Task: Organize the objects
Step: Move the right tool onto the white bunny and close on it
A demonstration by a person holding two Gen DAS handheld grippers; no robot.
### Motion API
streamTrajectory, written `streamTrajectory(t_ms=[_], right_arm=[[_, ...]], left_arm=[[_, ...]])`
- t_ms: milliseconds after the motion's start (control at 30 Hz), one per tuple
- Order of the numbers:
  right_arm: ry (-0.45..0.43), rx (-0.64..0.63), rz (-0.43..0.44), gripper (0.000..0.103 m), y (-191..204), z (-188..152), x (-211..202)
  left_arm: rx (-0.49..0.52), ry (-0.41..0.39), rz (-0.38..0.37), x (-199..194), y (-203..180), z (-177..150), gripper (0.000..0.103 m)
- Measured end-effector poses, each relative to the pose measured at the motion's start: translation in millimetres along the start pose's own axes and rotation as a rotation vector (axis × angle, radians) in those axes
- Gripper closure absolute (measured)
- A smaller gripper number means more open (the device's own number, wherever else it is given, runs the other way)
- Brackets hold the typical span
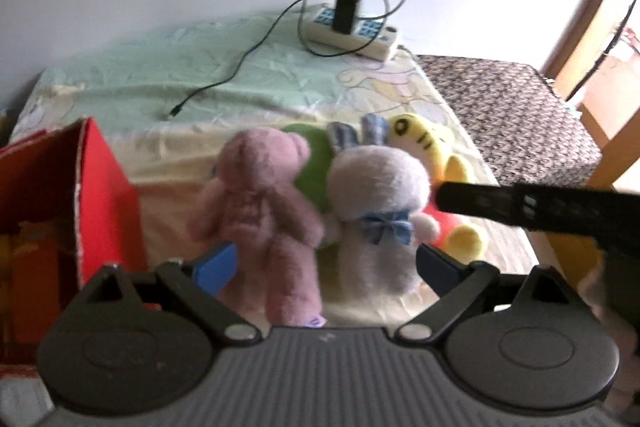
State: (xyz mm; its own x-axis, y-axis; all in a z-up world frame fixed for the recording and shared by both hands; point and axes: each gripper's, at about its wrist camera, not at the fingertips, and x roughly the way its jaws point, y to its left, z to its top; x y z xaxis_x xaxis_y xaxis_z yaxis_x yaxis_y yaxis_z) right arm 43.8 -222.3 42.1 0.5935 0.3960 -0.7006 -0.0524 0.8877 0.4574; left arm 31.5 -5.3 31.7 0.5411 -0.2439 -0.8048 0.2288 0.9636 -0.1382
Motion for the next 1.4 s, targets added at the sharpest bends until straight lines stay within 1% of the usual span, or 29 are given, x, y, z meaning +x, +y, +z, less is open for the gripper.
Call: streamTrajectory(t_ms=[133, 200, 300, 333, 367, 433, 500, 567, 600, 633, 700, 833, 967, 1200, 1400], right_arm=[[-0.001, -0.038, 0.034, 0.044, 3.1, 3.3, 15.6], [0.01, -0.064, 0.055, 0.044, 4.1, 5.1, 25.0], [0.018, -0.075, 0.065, 0.035, 2.9, 6.8, 40.2], [0.02, -0.078, 0.078, 0.03, 2.2, 7.2, 44.4], [0.025, -0.079, 0.082, 0.028, 2.4, 7.8, 49.5], [0.033, -0.075, 0.086, 0.028, 3.2, 6.6, 55.1], [0.032, -0.07, 0.098, 0.03, 3.5, 6.1, 58.5], [0.024, -0.068, 0.108, 0.036, 2.1, 6.2, 57.5], [0.025, -0.061, 0.113, 0.038, 0.3, 6.8, 57.0], [0.028, -0.048, 0.121, 0.041, -2.4, 8.2, 56.9], [0.031, -0.013, 0.142, 0.043, -7.2, 9.3, 53.5], [0.031, 0.034, 0.173, 0.044, -13.6, 8.0, 43.2], [0.043, 0.037, 0.18, 0.043, -13.3, 5.6, 36.1], [0.027, 0.058, 0.204, 0.043, -12.1, 1.4, 20.3], [-0.023, 0.032, 0.202, 0.043, 0.7, -5.0, -0.9]], left_arm=[[0.002, -0.002, -0.025, 4.0, 0.9, -1.5, 0.009], [0.0, 0.002, -0.021, 6.6, 1.3, 0.3, 0.009], [0.0, 0.018, -0.025, 14.3, 3.0, 1.4, 0.008], [-0.002, 0.026, -0.024, 16.0, 4.1, 1.8, 0.008], [-0.004, 0.038, -0.013, 21.1, 4.5, 2.8, 0.008], [-0.006, 0.061, 0.009, 29.6, 4.3, 4.5, 0.008], [-0.009, 0.085, 0.031, 36.6, 4.1, 5.2, 0.008], [-0.006, 0.1, 0.062, 41.5, 3.6, 5.0, 0.008], [-0.004, 0.104, 0.072, 43.1, 3.8, 5.1, 0.008], [-0.005, 0.108, 0.079, 44.4, 4.4, 5.3, 0.008], [-0.009, 0.115, 0.086, 46.2, 5.9, 5.6, 0.008], [0.0, 0.104, 0.093, 42.5, 3.7, 5.5, 0.006], [0.019, 0.095, 0.096, 36.7, -1.8, 4.3, 0.005], [0.035, 0.067, 0.085, 18.4, -7.7, 0.5, 0.005], [0.02, 0.047, 0.085, 0.2, -5.1, -5.4, 0.004]])
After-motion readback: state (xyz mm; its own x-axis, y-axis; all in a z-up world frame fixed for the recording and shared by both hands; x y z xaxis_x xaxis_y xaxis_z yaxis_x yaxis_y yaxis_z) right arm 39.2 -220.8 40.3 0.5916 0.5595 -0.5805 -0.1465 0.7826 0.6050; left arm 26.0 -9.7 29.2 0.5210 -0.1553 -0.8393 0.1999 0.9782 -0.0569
